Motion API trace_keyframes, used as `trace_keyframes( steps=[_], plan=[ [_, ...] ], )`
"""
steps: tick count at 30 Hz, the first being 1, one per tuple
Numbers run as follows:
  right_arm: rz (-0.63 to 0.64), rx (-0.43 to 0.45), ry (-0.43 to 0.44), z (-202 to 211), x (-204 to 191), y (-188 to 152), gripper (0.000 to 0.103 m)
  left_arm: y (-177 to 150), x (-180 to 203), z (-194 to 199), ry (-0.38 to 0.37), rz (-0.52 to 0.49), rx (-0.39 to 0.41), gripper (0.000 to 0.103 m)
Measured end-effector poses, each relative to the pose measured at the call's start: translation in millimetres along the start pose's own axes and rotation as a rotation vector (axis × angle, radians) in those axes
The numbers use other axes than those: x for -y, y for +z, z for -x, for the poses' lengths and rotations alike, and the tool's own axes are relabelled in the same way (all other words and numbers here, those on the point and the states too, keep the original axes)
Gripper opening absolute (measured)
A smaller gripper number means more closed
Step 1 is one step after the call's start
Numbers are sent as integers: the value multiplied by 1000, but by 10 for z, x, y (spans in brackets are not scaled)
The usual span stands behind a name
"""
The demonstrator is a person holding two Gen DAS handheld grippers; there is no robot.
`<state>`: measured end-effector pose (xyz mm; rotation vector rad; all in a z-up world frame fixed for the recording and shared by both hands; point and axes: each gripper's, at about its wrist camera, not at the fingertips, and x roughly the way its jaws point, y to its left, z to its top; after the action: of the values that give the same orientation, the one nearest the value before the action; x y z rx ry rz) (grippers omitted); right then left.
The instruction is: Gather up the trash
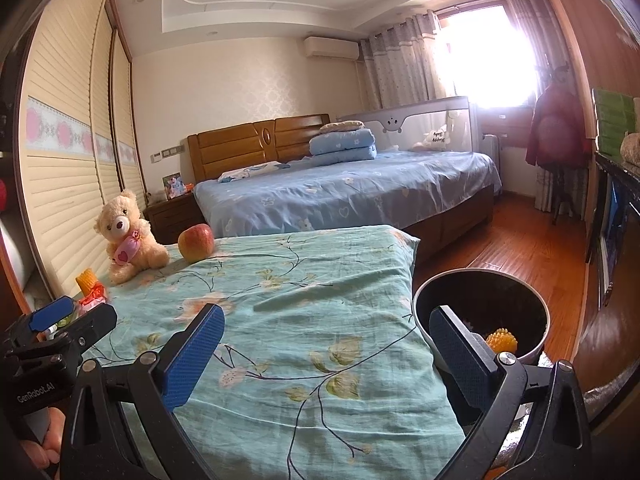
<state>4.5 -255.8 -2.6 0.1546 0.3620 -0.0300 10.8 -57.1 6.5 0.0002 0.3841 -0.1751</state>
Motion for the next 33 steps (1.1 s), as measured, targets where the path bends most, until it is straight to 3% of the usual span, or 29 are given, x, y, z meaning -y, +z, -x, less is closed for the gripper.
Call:
trace_keyframes(
  steps=[33],
  plan=[
    [-3,-4,2,5,-49,-15,103,-14,-28,19,7,12,-5,103]
  ],
)
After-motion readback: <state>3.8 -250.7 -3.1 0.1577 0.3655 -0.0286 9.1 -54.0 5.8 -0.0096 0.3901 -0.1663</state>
